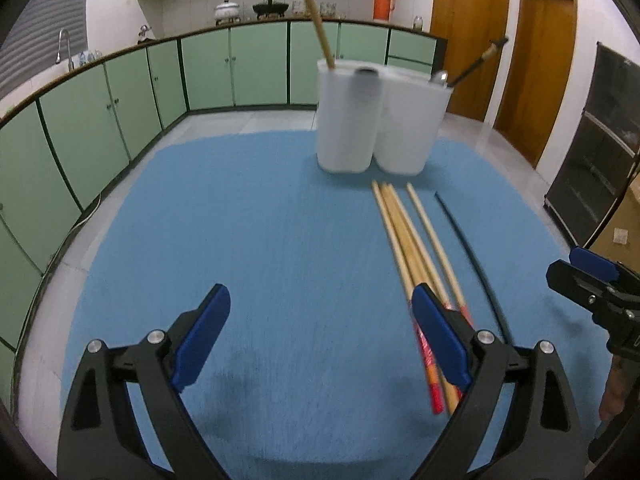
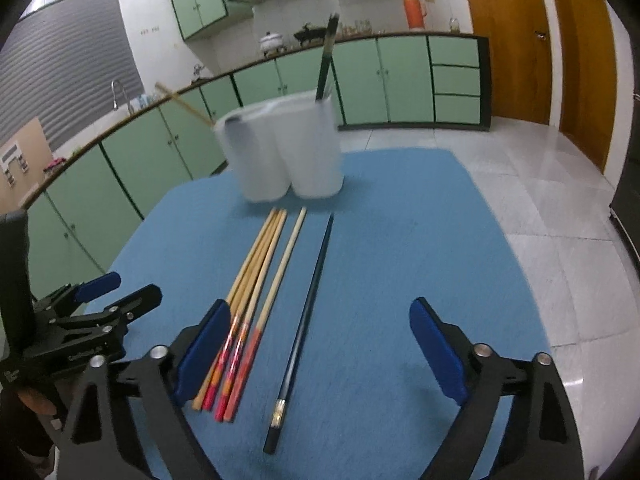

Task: Organize utensils
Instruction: 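Grasp another black chopstick with the right gripper while the left gripper approaches the wooden chopsticks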

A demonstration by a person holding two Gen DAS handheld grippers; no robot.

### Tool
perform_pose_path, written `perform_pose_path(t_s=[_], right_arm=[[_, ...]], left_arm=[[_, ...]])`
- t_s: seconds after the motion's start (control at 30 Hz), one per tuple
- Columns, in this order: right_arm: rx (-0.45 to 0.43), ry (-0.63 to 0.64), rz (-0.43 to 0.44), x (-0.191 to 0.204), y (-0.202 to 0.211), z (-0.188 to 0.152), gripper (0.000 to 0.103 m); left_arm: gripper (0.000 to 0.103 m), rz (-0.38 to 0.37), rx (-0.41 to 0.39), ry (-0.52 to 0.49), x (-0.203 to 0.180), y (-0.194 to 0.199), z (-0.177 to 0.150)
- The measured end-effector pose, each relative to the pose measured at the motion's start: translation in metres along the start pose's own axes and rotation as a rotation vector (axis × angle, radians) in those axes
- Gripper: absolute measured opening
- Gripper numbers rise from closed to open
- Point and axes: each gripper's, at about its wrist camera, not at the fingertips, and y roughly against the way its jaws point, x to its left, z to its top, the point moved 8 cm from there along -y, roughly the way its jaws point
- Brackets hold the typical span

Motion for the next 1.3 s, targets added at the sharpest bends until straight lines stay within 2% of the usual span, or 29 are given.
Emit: perform_pose_path(t_s=[0.1,0.17,0.2,0.27,0.57,0.83,1.07,1.3], right_arm=[[0.028,0.011,0.000,0.004,-0.010,-0.009,0.072],[0.057,0.030,-0.005,0.009,-0.018,-0.015,0.058],[0.066,0.034,-0.007,0.009,-0.020,-0.017,0.056],[0.094,0.039,-0.011,0.012,-0.030,-0.022,0.042],[0.154,0.059,-0.036,0.014,-0.048,-0.032,0.009],[0.152,0.030,-0.062,-0.003,-0.041,-0.032,0.006],[0.145,-0.003,-0.083,-0.027,-0.033,-0.031,0.006],[0.141,-0.012,-0.073,-0.031,-0.033,-0.030,0.006]], left_arm=[[0.089,0.011,0.021,0.003,0.004,-0.005,-0.006],[0.089,0.015,0.034,0.011,0.008,-0.008,-0.010],[0.089,0.016,0.038,0.014,0.009,-0.008,-0.011],[0.089,0.017,0.045,0.017,0.011,-0.010,-0.013],[0.089,-0.018,0.046,0.003,0.002,-0.008,-0.010],[0.089,-0.061,0.061,-0.030,-0.024,-0.013,-0.012],[0.089,-0.057,0.087,-0.052,-0.039,-0.024,-0.016],[0.089,-0.047,0.124,-0.031,-0.036,-0.034,-0.018]])
